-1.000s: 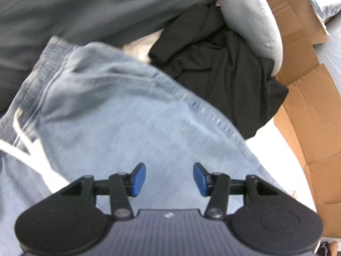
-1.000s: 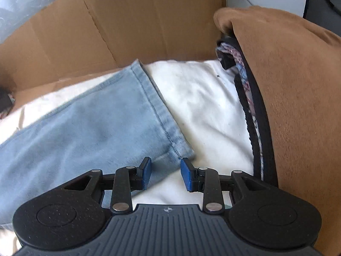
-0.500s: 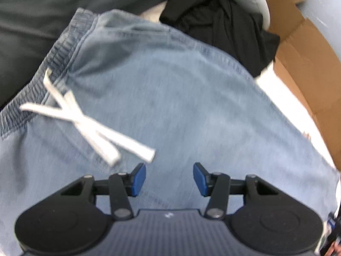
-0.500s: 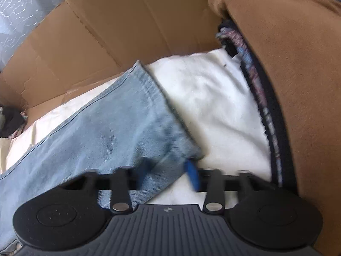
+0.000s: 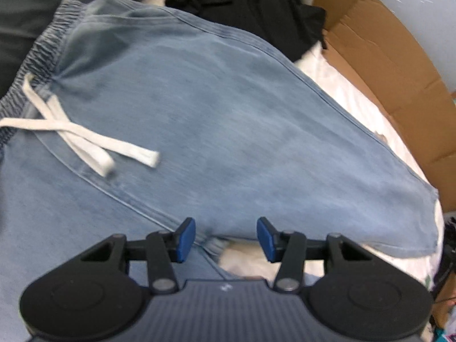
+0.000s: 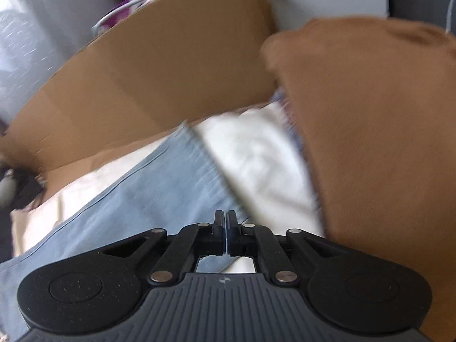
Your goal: Fold clothes
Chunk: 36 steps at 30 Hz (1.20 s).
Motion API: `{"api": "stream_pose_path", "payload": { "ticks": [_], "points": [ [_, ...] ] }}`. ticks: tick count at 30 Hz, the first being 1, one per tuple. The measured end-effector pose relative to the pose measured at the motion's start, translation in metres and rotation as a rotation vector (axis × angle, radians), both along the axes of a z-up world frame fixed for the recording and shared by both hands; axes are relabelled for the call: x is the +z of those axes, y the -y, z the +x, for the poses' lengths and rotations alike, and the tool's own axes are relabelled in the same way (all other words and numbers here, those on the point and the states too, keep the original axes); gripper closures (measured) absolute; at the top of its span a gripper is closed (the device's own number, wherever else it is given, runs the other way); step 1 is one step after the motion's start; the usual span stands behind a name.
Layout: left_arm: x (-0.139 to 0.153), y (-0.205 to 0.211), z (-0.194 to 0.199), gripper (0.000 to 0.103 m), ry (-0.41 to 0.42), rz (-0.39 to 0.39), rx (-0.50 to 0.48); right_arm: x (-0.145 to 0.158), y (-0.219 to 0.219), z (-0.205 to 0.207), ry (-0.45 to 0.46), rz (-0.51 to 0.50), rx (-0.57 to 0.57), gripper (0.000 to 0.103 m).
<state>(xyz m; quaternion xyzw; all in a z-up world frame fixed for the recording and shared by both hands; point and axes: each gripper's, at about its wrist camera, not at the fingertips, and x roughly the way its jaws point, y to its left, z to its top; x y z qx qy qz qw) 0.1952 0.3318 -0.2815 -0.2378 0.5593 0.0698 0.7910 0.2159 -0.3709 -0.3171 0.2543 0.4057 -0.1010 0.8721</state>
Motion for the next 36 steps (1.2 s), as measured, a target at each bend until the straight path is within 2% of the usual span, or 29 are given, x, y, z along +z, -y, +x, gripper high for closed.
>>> {"api": "stream_pose_path", "payload": {
  "ticks": [3,5,6,12,16,20,22,24,26,30,36],
  "points": [
    [-0.004,0.010,-0.001,0.053,-0.012,-0.014,-0.018,-0.011,-0.010,0.000,-0.019,0.019,0.004,0.091],
    [-0.006,0.016,-0.001,0.053,-0.017,-0.019,-0.028,-0.017,-0.013,0.001,-0.034,0.026,-0.009,0.069],
    [-0.007,0.019,-0.001,0.053,-0.018,-0.025,-0.033,-0.020,-0.013,0.001,-0.037,0.024,-0.020,0.064],
    [-0.017,0.034,-0.001,0.052,-0.033,-0.060,-0.058,-0.043,-0.009,-0.003,-0.075,0.052,-0.065,0.061],
    [-0.026,0.043,0.001,0.052,-0.041,-0.073,-0.076,-0.057,-0.003,-0.002,-0.024,0.100,-0.093,0.060],
    [-0.038,0.046,0.008,0.052,-0.053,-0.090,-0.073,-0.060,0.003,-0.001,0.029,0.150,-0.121,0.062],
    [-0.043,0.047,0.010,0.053,-0.057,-0.085,-0.072,-0.053,0.001,-0.001,0.057,0.140,-0.106,0.075],
    [-0.045,0.048,0.012,0.053,-0.049,-0.077,-0.070,-0.044,0.000,-0.002,0.103,0.133,-0.085,0.081],
    [-0.045,0.049,0.014,0.053,-0.036,-0.071,-0.067,-0.035,-0.003,-0.003,0.127,0.118,-0.054,0.098],
    [-0.047,0.048,0.020,0.053,-0.002,-0.053,-0.064,-0.015,-0.003,0.002,0.131,0.096,-0.025,0.100],
    [-0.045,0.044,0.033,0.053,0.006,-0.049,-0.049,0.031,-0.006,0.004,0.177,0.073,-0.020,0.100]
  ]
}}
